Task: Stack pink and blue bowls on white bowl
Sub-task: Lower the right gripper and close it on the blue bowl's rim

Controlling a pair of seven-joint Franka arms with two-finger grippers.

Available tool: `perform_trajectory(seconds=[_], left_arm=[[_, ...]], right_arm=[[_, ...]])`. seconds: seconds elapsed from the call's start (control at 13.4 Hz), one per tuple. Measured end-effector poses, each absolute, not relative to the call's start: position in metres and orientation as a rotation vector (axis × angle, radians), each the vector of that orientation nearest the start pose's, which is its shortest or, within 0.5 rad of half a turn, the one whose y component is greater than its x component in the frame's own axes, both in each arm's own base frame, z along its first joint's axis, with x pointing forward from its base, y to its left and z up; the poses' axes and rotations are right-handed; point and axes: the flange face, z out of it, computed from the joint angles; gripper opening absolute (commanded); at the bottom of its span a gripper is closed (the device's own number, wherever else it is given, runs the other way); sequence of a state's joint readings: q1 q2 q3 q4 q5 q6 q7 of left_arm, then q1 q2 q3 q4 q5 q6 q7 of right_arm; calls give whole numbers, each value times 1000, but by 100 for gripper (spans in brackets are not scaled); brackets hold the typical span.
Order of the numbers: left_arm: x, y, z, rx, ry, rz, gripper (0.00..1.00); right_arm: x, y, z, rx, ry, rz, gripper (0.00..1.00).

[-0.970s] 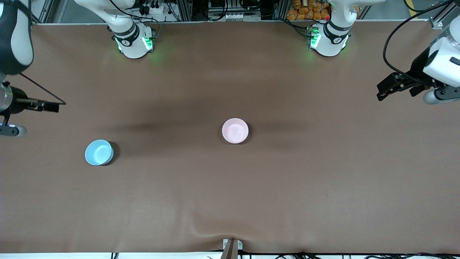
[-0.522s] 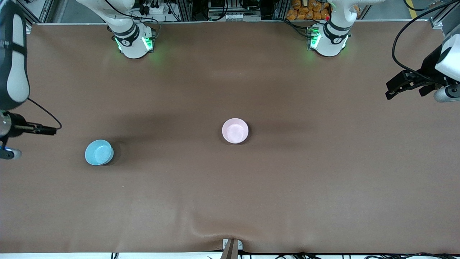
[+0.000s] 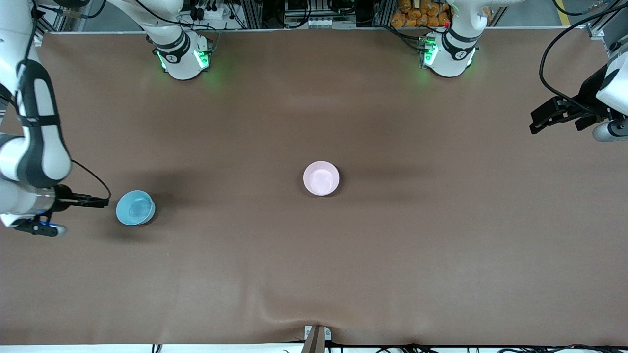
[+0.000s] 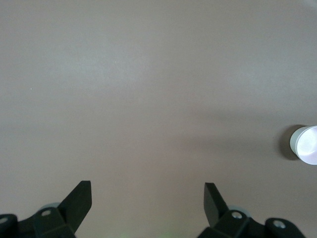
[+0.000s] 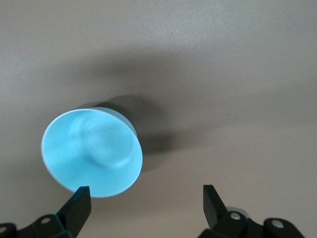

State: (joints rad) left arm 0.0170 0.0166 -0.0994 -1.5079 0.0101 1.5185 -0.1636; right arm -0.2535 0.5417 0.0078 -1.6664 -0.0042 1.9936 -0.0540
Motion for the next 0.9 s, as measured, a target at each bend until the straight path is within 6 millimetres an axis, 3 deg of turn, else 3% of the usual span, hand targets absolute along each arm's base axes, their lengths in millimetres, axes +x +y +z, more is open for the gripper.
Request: perform_trajectory(seconds=[0.37, 0.52, 0.67, 0.75, 0.9], left_arm=[[554, -33, 641, -3129, -157, 8, 100], [554, -34, 641, -3129, -155, 7, 100], [554, -35, 641, -3129, -152, 7, 100], [554, -35, 641, -3129, -151, 7, 100], [554, -35, 641, -3129, -151, 5, 100]], right_arm=[[618, -159, 224, -3094, 295, 240, 98], [613, -162, 209, -3086, 307, 261, 63], [611, -163, 200, -3062, 334, 276, 8], [611, -162, 197, -3051, 344, 279, 0], [611, -161, 196, -3044, 350, 281, 0]])
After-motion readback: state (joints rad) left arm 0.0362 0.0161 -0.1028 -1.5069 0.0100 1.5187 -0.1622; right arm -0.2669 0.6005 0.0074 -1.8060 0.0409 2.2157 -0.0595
